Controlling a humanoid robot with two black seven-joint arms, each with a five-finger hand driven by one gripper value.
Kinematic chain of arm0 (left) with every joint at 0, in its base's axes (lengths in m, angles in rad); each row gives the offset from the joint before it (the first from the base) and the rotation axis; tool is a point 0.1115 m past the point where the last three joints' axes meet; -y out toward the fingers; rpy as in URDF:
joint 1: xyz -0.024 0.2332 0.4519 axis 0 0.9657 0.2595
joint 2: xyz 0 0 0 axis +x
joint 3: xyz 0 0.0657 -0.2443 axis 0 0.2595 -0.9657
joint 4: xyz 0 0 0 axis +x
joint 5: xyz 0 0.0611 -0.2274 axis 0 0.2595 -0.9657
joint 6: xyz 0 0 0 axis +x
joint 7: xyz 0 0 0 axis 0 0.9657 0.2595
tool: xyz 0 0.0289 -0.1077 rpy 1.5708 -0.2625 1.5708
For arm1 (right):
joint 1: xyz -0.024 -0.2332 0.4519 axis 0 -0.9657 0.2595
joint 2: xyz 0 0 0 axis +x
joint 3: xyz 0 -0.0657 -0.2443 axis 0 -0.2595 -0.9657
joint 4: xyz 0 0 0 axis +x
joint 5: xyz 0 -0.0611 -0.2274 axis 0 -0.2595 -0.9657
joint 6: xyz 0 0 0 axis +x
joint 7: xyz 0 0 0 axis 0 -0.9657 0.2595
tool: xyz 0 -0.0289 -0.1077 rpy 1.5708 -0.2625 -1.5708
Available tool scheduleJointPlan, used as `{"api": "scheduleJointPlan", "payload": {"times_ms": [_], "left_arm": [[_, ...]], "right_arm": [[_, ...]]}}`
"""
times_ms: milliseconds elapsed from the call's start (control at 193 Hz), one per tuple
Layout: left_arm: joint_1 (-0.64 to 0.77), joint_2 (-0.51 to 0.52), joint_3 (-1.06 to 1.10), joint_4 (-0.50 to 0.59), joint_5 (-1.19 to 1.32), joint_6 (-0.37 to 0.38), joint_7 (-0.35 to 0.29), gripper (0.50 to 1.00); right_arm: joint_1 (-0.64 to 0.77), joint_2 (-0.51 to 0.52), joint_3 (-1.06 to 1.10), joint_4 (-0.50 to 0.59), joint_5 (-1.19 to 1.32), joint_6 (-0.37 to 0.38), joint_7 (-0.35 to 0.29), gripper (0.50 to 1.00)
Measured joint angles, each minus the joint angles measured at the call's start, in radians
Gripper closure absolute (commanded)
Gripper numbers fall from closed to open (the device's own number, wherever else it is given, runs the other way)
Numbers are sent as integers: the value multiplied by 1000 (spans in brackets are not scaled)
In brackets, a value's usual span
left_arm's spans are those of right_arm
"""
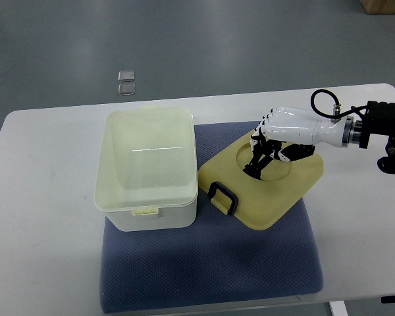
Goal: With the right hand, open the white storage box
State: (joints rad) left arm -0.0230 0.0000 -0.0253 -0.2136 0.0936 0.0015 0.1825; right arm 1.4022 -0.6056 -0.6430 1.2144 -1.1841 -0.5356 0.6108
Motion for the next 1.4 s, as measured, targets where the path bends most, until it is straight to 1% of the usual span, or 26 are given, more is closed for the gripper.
{"api": "scheduleJointPlan", "payload": {"times_ms": [150,155,161,166,176,197,202,207,212,217,223,238,274,290,295,300,305,311,321,564,771,932,1113,1232,1331,1398], "left_arm": [[0,0,0,4,0,0,0,500],[0,0,0,4,0,0,0,500],[0,0,0,4,0,0,0,500],[0,0,0,4,0,0,0,500],[0,0,0,4,0,0,0,500],[0,0,0,5,0,0,0,500],[0,0,0,5,0,0,0,500],[0,0,0,5,0,0,0,500],[0,0,0,5,0,0,0,500],[0,0,0,5,0,0,0,500],[0,0,0,5,0,0,0,500],[0,0,0,5,0,0,0,500],[0,0,1,5,0,0,0,500],[0,0,1,5,0,0,0,500],[0,0,1,5,0,0,0,500],[0,0,1,5,0,0,0,500],[0,0,1,5,0,0,0,500],[0,0,1,5,0,0,0,500],[0,0,1,5,0,0,0,500],[0,0,1,5,0,0,0,500],[0,0,1,4,0,0,0,500],[0,0,1,4,0,0,0,500],[0,0,4,-1,0,0,0,500],[0,0,4,-1,0,0,0,500],[0,0,4,-1,0,0,0,500],[0,0,3,-1,0,0,0,500]], "right_arm": [[-34,18,3,0,15,0,0,998],[-35,18,3,0,17,0,0,971],[-36,19,4,0,18,-1,0,971],[-38,19,4,0,19,-1,0,943],[-40,20,5,0,21,-1,0,942],[-48,23,10,-1,28,-1,0,818],[-50,23,11,-1,29,-1,0,818],[-51,24,12,-1,30,-1,0,791],[-52,24,12,-1,31,-1,0,791],[-54,25,14,-1,32,-1,0,767],[-55,25,15,-1,33,-1,0,767],[-58,25,17,-1,35,-1,0,730],[-65,26,21,-1,40,-1,0,685],[-68,27,24,-1,43,-1,0,642],[-68,27,24,-1,44,-1,0,642],[-69,27,25,-1,44,-1,0,616],[-70,27,25,-1,45,-1,0,615],[-70,27,25,-1,45,-1,0,587],[-71,27,26,-1,46,-1,0,573],[-74,10,29,-1,53,5,0,568],[-26,-75,29,0,50,34,0,568],[58,-170,67,-4,58,173,0,568],[50,-230,328,-46,246,347,0,568],[-13,-213,522,-97,474,448,0,570],[-64,-156,676,-136,672,512,-1,570],[-108,-107,782,-176,819,542,-35,570]]}}
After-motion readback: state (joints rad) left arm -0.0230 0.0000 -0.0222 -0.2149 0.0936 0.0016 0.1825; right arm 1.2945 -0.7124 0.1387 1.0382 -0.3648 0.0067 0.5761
